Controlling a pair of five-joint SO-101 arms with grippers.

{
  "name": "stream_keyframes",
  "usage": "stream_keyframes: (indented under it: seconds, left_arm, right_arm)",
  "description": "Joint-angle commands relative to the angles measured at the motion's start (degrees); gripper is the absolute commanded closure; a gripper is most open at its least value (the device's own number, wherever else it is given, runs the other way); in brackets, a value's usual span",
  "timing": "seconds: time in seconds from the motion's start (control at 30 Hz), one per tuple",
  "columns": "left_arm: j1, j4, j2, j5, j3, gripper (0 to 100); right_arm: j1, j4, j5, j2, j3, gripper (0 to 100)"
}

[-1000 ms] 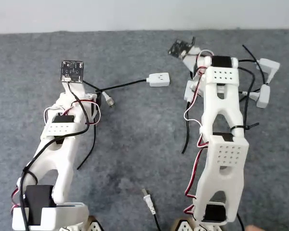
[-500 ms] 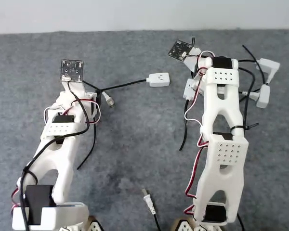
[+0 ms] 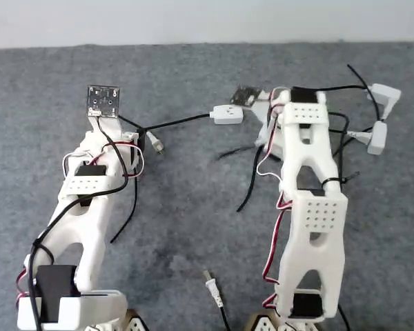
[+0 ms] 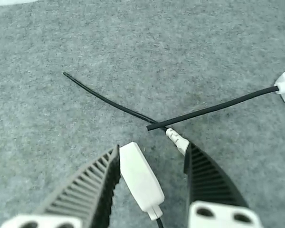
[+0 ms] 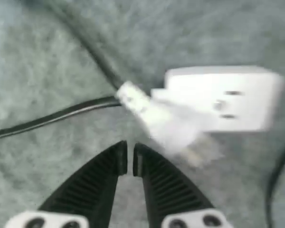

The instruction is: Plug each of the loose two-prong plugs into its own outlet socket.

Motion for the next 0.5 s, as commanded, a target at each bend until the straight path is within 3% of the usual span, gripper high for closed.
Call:
stream_keyframes:
  seconds: [0.0,0.23,0.47]
  left_arm:
    - [0.4,-1.8,-0.3,-1.0,-1.2,78]
    - [0.4,-1.8,-0.3,-1.0,-1.2,78]
    - [0.4,-1.8,-0.3,-1.0,-1.1,78]
  right_arm:
    - [-0.7,1.4,-1.6,-1.7,-1.2,99.1]
    - [-0.7,1.5,-2.5,-1.8,-1.2,99.1]
    - [-0.2,-1.6,-15.1,-5.2,-4.3,99.0]
